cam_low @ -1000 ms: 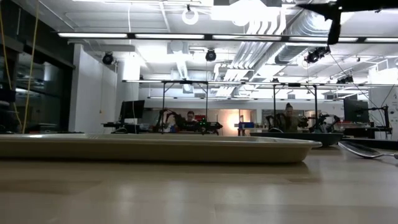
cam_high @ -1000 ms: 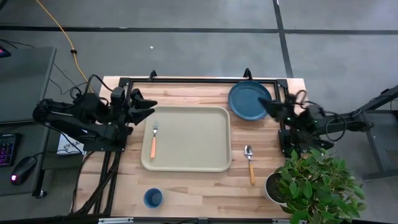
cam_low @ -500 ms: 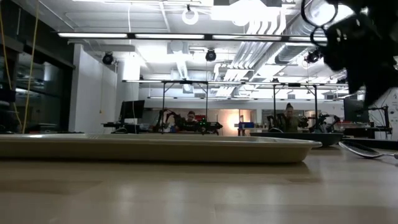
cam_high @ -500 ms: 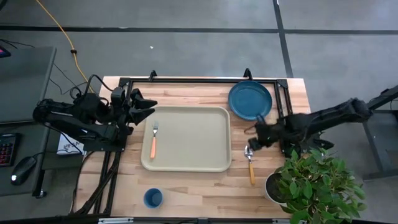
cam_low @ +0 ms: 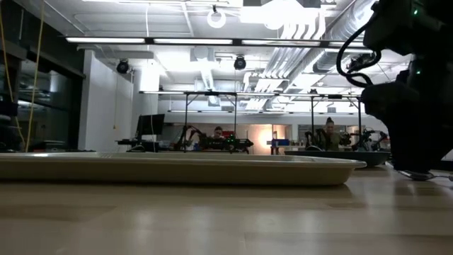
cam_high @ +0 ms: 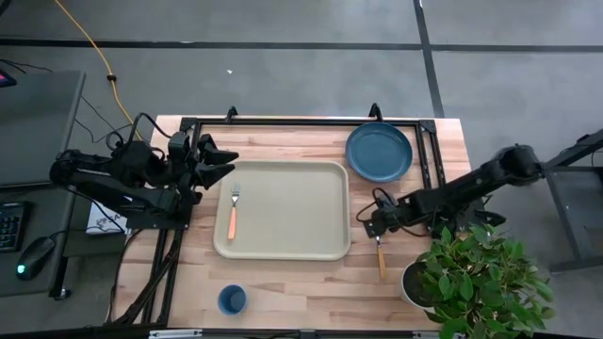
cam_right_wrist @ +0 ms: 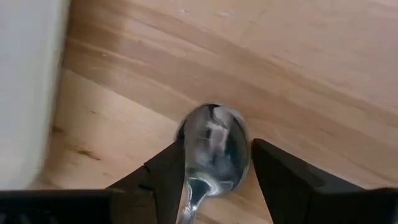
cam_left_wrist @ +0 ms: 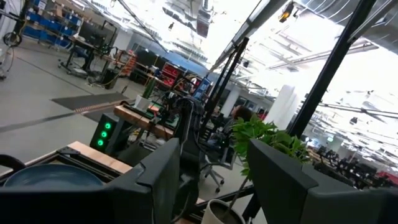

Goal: Pick and place plate/cup/fork/spoon on tray
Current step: Put the yellow spoon to the right of the orange fork on the gray serving tray

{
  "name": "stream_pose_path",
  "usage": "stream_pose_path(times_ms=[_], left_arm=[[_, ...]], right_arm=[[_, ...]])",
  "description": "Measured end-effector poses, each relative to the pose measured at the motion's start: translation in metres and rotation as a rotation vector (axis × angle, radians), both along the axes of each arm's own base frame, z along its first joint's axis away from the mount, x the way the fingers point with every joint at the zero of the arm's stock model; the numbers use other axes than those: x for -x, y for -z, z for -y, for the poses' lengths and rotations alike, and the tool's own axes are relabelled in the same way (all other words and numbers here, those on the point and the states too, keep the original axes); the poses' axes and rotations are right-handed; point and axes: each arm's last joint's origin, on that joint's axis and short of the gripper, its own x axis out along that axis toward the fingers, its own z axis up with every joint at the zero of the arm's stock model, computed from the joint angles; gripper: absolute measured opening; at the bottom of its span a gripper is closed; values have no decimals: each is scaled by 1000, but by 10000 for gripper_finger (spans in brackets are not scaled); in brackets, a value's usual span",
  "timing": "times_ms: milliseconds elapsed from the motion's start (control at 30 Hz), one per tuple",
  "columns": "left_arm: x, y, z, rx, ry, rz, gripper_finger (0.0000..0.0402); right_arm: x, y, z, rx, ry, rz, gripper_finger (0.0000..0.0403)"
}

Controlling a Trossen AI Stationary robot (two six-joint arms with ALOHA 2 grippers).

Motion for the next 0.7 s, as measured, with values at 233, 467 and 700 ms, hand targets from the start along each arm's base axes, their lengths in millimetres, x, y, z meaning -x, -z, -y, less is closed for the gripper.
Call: stream_pose_path(times_ms=[233,467,700], left_arm=[[0,0,0,0,0,-1,172],[0,0,0,2,1,0,172],[0,0,0,3,-5,0,172]], right_arm=[[-2,6,0,32,2,-29,138],[4,-7,4,53,8,26,13],[10,-55,12,98,-17,166,3]])
